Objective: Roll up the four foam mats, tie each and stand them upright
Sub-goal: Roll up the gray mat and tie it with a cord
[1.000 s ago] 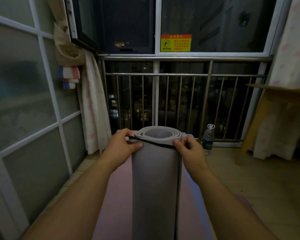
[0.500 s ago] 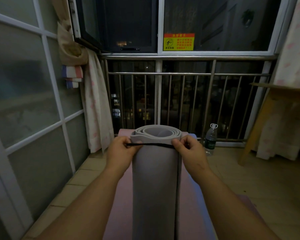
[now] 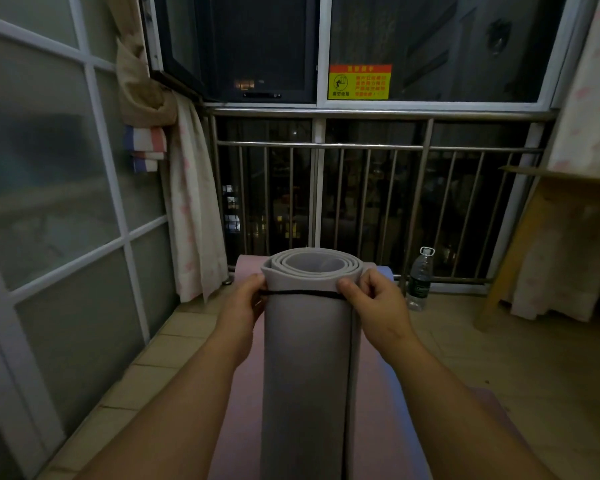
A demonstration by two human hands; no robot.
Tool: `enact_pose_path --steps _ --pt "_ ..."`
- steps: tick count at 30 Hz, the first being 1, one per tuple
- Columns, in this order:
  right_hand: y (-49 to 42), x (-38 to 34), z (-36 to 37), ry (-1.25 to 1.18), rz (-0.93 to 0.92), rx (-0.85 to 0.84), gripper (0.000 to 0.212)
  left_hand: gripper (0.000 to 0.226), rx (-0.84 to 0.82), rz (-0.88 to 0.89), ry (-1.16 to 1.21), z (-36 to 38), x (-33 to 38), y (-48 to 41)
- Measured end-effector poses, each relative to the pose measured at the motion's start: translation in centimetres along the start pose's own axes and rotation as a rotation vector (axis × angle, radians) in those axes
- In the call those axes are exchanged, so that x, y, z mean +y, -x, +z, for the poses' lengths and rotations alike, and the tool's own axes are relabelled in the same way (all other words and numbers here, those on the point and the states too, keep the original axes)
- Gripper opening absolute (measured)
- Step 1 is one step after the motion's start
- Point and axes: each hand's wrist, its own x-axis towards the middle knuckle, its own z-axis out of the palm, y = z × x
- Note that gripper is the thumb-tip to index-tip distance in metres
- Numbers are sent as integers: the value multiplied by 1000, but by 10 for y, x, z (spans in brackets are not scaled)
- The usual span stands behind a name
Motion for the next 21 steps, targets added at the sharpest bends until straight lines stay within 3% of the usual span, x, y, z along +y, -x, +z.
enact_pose_path --steps 5,10,16,21 --pt "0 5 -8 -201 126 -77 38 28 -104 -45 -115 -10 7 1" --pt "0 13 -12 -630 269 -165 38 26 -83 -84 -173 -12 15 -1" --pt "-6 13 -2 -392 261 -49 43 21 -9 -100 -331 -8 16 -11" --pt "-5 12 -6 -503 305 -31 42 36 16 -98 -447 -2 22 -9"
